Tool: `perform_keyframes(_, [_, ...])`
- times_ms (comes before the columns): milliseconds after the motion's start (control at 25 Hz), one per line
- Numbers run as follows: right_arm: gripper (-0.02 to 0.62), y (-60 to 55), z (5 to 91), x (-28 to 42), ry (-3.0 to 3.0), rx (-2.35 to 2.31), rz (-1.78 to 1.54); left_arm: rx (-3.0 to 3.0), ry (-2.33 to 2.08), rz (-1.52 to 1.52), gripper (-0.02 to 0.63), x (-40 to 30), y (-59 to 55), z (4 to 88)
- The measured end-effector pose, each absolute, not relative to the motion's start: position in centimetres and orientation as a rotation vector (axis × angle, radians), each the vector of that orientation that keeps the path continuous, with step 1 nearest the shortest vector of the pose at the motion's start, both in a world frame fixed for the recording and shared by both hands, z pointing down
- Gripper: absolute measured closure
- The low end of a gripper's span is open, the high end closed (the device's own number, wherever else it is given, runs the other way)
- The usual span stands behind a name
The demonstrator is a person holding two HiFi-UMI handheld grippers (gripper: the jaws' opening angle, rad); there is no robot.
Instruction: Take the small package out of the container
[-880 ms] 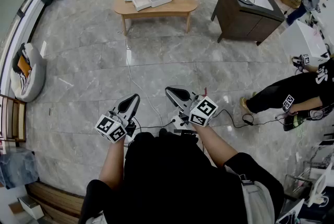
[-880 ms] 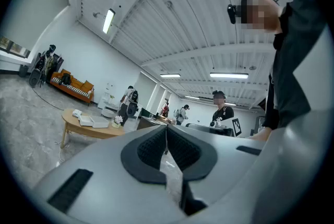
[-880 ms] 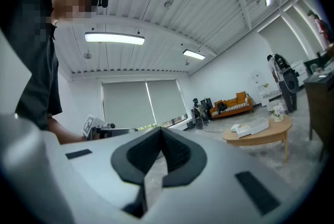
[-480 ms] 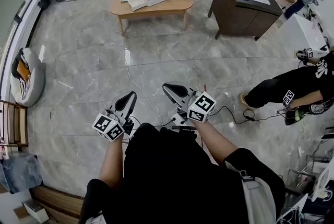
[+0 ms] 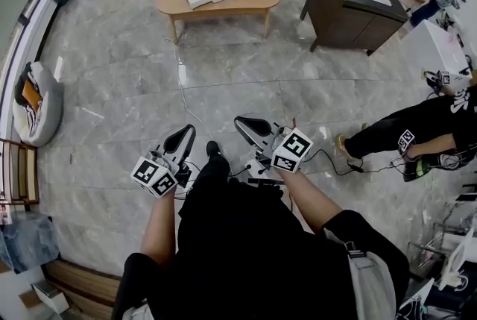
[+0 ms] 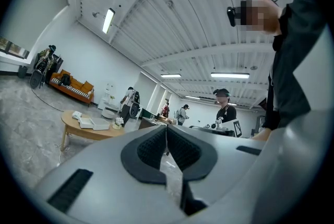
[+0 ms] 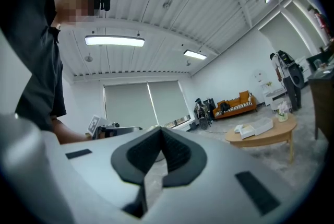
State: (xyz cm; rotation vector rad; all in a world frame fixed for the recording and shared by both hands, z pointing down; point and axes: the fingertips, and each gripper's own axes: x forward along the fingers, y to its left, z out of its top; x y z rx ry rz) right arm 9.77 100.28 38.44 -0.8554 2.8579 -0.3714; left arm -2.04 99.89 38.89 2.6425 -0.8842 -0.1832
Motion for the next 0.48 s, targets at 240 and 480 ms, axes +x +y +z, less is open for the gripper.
perform_keyframes(240, [0.584,96.1,39.4,9.0,2.881,-0.846,-0.377,2.601,-0.911,-0.224,0.586,-3.6,95.5,40.5])
perform_keyframes(480, [0.584,88.0,39.6,8.5,2.900,-0.864,-0.361,2.606,-0.916,-0.256,0.586,-4.7,87.5,40.4])
